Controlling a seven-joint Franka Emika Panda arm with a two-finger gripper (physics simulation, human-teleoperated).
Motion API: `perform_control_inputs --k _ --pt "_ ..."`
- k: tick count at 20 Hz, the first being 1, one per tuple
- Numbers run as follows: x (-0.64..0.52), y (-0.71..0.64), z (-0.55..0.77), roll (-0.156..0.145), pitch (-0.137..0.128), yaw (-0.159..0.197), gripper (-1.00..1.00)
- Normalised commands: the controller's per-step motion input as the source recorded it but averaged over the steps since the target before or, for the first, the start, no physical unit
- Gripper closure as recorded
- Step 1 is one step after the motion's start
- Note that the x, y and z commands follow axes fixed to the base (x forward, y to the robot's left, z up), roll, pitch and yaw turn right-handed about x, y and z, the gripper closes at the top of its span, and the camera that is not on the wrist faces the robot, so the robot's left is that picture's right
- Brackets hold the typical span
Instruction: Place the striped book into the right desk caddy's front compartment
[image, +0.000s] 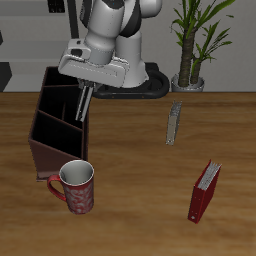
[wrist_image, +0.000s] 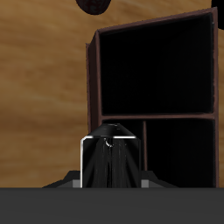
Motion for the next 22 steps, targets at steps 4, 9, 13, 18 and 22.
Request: perform_control_inputs --k 4,9,13,18,22 --pt "0.03 -0.1 -0.18 -0.011 0.029 -0.005 1.0" --pt "0.03 -0.08 -0.13 -0.015 0.019 -0.006 1.0" --pt "0.05 -0.06 -0.12 -0.013 0.018 0.008 1.0" --pt "0.04 -0.05 -0.09 -0.008 0.013 -0.004 1.0" --pt "0.04 -0.05 -0.26 -0.005 0.062 -0.015 1.0"
